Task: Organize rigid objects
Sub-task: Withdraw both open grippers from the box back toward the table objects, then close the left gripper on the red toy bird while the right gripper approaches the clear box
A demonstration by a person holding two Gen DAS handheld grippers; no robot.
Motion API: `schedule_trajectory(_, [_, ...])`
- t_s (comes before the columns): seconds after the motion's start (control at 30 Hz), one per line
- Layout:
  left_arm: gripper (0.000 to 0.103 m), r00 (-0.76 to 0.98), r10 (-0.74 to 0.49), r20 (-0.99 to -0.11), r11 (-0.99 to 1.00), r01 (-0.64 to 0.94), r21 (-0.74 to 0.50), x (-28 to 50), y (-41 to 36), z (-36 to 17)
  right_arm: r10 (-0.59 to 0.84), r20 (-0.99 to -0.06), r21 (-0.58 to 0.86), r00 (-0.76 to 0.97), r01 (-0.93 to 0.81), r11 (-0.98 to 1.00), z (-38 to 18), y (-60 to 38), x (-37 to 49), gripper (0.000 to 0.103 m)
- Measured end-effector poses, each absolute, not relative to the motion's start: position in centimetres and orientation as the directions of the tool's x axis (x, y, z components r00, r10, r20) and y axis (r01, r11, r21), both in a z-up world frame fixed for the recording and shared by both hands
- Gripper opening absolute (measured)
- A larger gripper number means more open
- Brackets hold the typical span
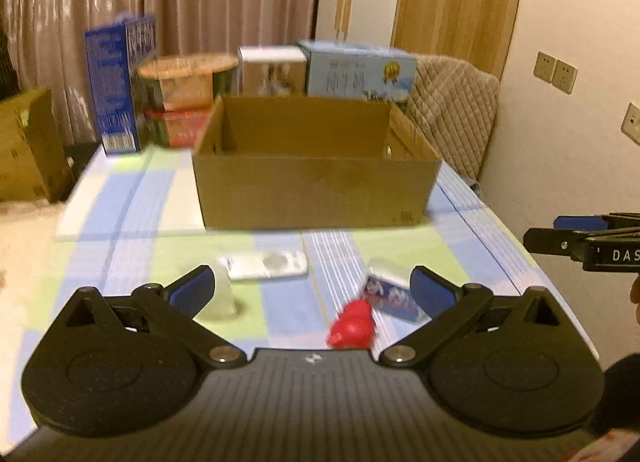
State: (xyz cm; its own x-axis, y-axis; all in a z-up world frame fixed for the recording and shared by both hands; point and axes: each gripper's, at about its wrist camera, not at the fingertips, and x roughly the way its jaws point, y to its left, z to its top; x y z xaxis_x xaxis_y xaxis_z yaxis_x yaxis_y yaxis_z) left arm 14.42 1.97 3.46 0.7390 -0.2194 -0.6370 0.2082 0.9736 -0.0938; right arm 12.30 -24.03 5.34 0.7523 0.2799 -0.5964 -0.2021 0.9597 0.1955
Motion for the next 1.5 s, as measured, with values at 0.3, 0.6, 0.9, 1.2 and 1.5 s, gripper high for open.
schedule_trajectory(0.3, [0.102, 0.688, -0.236, -0.687, 0.963, 0.261, -0.069, 14.5, 1.0, -2.2, 0.302, -0.637, 0.168, 0.709, -0.254, 0.952, 0.6, -22.9, 12.5, 0.071])
schedule_trajectory(0.6, [0.099, 0.663, -0.252, -0.705, 0.948, 0.315, -0.043, 16.0, 0.4, -6.6, 0.362, -0.635, 0.118, 0.682, -0.377, 0.919, -2.8, -21.8, 14.6, 0.071])
schedule_trajectory(0.9, [0.086, 0.630, -0.289, -0.721, 0.920, 0.390, -0.029, 18.7, -0.6, -9.0, 0.407, -0.659, 0.117, 0.633, -0.448, 0.886, -5.8, -21.3, 17.4, 0.070])
schedule_trajectory(1.2, [0.070, 0.601, -0.323, -0.731, 0.889, 0.458, -0.016, 20.3, -2.8, -10.2, 0.426, -0.662, 0.116, 0.616, -0.477, 0.871, -6.5, -20.7, 18.9, 0.070])
schedule_trajectory(1.5, [0.046, 0.581, -0.324, -0.747, 0.875, 0.485, -0.002, 21.0, -3.8, -11.0, 0.430, -0.671, 0.136, 0.605, -0.469, 0.873, -6.8, -20.8, 19.7, 0.070])
